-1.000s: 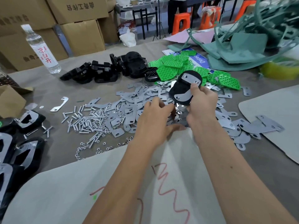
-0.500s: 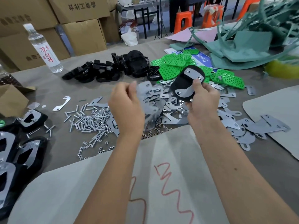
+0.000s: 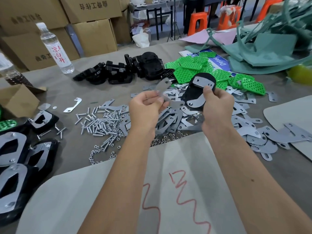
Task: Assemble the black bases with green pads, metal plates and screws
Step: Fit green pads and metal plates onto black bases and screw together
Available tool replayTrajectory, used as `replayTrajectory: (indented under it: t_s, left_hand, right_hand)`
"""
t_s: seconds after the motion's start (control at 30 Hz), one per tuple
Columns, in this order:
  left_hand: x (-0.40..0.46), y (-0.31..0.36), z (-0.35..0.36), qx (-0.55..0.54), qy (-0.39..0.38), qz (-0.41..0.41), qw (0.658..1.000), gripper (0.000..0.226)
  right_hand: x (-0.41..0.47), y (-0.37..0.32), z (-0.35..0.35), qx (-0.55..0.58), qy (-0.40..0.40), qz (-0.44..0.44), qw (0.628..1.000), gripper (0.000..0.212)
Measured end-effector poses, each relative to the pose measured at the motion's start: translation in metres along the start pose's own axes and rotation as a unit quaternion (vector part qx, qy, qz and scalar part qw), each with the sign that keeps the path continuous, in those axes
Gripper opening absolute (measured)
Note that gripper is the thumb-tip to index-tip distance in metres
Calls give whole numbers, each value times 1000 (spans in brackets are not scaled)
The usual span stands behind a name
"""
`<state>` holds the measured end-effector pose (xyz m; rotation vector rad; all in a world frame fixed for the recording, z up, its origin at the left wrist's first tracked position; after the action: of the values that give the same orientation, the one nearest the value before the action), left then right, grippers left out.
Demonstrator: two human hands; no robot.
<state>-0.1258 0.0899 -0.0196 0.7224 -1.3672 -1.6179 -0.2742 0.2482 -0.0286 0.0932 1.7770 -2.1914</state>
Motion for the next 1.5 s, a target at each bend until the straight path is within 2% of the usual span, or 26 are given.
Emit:
replayTrajectory:
  t_s: [0.13, 0.23, 0.3, 0.4, 0.43, 0.47, 0.5, 0.53, 0.57, 0.6, 0.63, 0.67, 0.7, 0.77, 0.87, 0.93, 0.97, 1.0, 1.03, 1.1, 1.13, 1.17, 1.23, 1.33, 1.4, 1.5]
  left_hand:
    - [-2, -7, -4, 34, 11, -22, 999, 19]
    - [-3, -14, -11, -18, 21, -61, 998, 17]
    - [-3, -13, -7, -66, 8, -74, 995, 18]
    - [-7, -3, 24, -134, -104, -58, 984, 24]
    - [-7, 0, 30, -95, -133, -31, 986, 27]
    - [-6, 4, 31, 4, -143, 12, 990, 29]
    - [-5, 10, 28, 147, -142, 68, 977, 26]
    - [-5, 14, 26, 294, -144, 112, 938, 20]
    - [-9, 13, 25, 424, -163, 133, 881, 20]
    - [-13, 8, 23, 527, -186, 142, 817, 32]
    - [-16, 3, 21, 589, -199, 148, 770, 44]
    - [-19, 2, 18, 613, -202, 154, 748, 51]
    - [-21, 2, 16, 611, -203, 164, 747, 54]
    - [-22, 5, 11, 593, -202, 173, 760, 49]
    - [-22, 14, 7, 570, -185, 181, 780, 23]
    - [-24, 24, 8, 577, -152, 218, 772, 4]
    - [-26, 31, 8, 570, -127, 243, 774, 6]
    - [-26, 37, 7, 538, -100, 258, 796, 10]
    - [-24, 40, 2, 476, -70, 247, 841, 12]
    - [-16, 30, -11, 293, -17, 140, 946, 11]
    - [-16, 20, -15, 195, 3, 68, 978, 11]
    - [-18, 9, -17, 109, 14, 6, 994, 10]
    - [-22, -3, -19, 18, 24, -61, 998, 11]
    - [-23, -10, -25, -14, 22, -73, 997, 11]
    - [-22, -9, -32, 13, 25, -49, 998, 12]
    - [-21, 3, -46, 111, 27, 25, 993, 13]
  right_hand:
    - [3, 8, 6, -6, -41, 32, 999, 17]
    - [2, 6, 11, -54, -38, -13, 998, 18]
    - [-1, -2, 6, -61, 7, -63, 996, 14]
    - [-5, -15, -13, -51, 111, -123, 985, 13]
    - [-6, -17, -19, -44, 138, -135, 980, 13]
    - [-7, -19, -24, -35, 157, -143, 976, 12]
    - [-7, -20, -28, -25, 170, -148, 974, 12]
    - [-7, -20, -30, -16, 178, -150, 972, 13]
    - [-8, -20, -31, -10, 181, -151, 972, 15]
    - [-8, -21, -31, -9, 181, -155, 971, 17]
    - [-9, -22, -30, -11, 180, -162, 970, 18]
    - [-11, -24, -28, -15, 176, -170, 969, 18]
    - [-12, -25, -26, -18, 170, -177, 969, 18]
    - [-15, -26, -21, -23, 152, -186, 970, 17]
    - [-18, -23, -15, -27, 128, -184, 974, 12]
    - [-19, -22, -12, -27, 120, -182, 976, 8]
    - [-20, -22, -12, -24, 117, -182, 976, 7]
    - [-20, -22, -12, -20, 116, -182, 976, 7]
    - [-19, -22, -12, -17, 116, -182, 976, 7]
    - [-17, -21, -12, -14, 110, -174, 979, 7]
    - [-15, -19, -12, -15, 103, -165, 981, 8]
    - [-13, -17, -11, -14, 94, -153, 984, 9]
    - [-9, -13, -7, -12, 74, -133, 988, 8]
    - [-9, -10, 6, -32, 19, -130, 991, 8]
    - [-12, -7, 19, -74, -31, -124, 989, 7]
    - [-21, 5, 40, -132, -125, -94, 979, 10]
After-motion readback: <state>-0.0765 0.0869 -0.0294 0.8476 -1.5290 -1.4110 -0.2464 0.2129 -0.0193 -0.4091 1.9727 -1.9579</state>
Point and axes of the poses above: each hand's wrist, its own x-axis towards the middle knuckle, its own z-axis out of the palm, y = z × x, the point moved 8 cm from there along x, towards the middle knuckle, and after that the axes turned 10 degrees about z, right-handed, at the moved point
